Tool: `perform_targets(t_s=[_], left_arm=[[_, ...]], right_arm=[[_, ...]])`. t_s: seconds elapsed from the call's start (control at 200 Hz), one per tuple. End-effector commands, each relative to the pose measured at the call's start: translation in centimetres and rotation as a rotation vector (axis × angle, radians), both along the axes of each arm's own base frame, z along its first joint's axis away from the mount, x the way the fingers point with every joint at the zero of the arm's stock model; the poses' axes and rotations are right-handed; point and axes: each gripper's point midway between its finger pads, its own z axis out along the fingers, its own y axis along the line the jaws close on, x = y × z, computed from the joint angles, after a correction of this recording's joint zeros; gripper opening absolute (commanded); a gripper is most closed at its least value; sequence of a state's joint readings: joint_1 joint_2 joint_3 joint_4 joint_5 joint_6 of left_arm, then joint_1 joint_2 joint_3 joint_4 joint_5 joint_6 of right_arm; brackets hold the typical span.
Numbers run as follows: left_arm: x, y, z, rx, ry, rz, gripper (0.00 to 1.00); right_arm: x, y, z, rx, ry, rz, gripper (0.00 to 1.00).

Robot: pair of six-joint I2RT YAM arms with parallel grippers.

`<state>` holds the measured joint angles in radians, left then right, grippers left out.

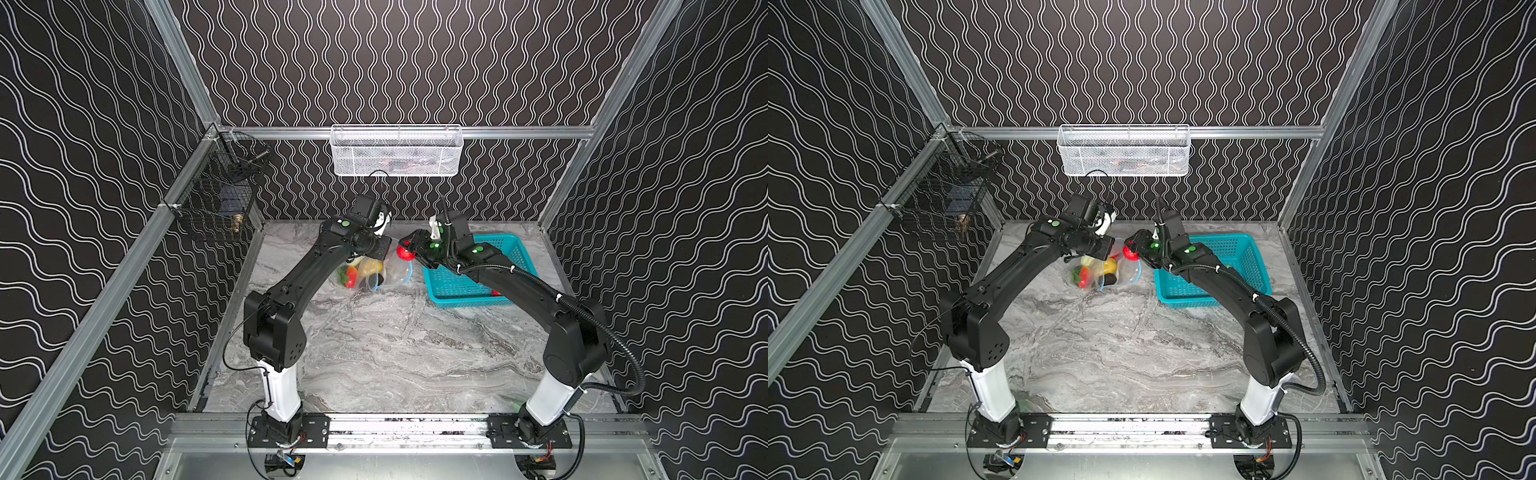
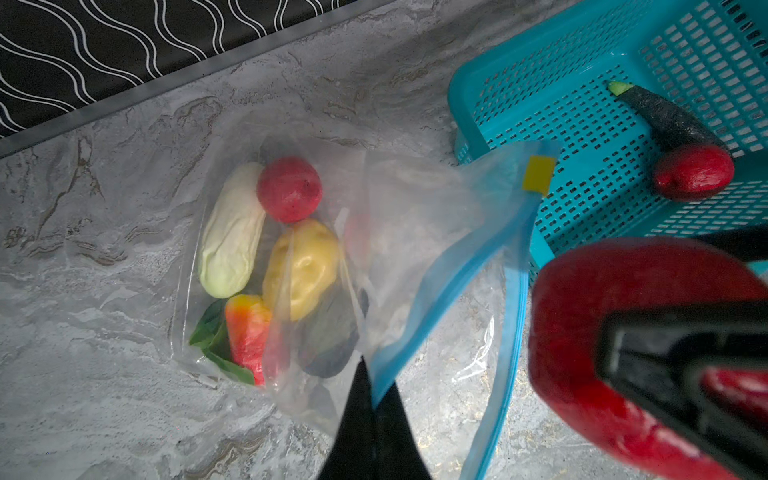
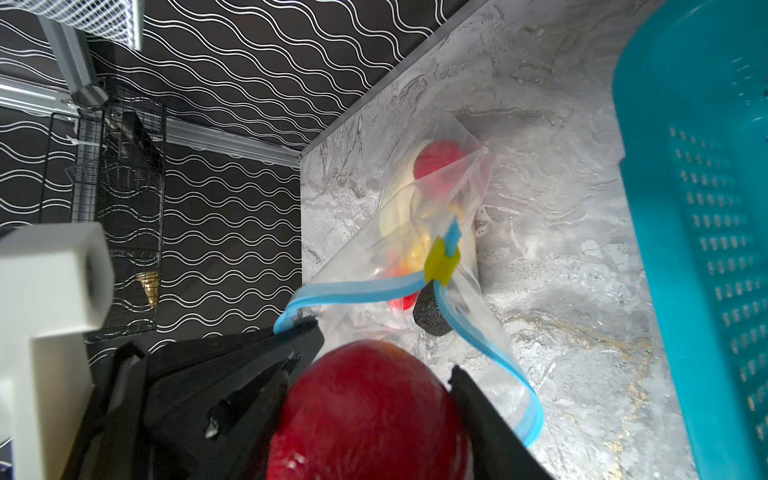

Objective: Place the food in the zip-top bag and seal the zipper
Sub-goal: 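Lift the red fruit and carry it over the bag mouth held by the left gripper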

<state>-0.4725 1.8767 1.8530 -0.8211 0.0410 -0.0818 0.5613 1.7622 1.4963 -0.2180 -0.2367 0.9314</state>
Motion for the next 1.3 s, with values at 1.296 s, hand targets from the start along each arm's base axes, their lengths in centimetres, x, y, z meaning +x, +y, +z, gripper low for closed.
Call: perform_targets(t_s=[1.296], left_arm=[[-0.7,-0.5,0.3,-0.059,0.037,-0.008,0.00]], right_arm=[[1.4,5.0,-5.0,-0.076,0.027,-0.007,0.64]])
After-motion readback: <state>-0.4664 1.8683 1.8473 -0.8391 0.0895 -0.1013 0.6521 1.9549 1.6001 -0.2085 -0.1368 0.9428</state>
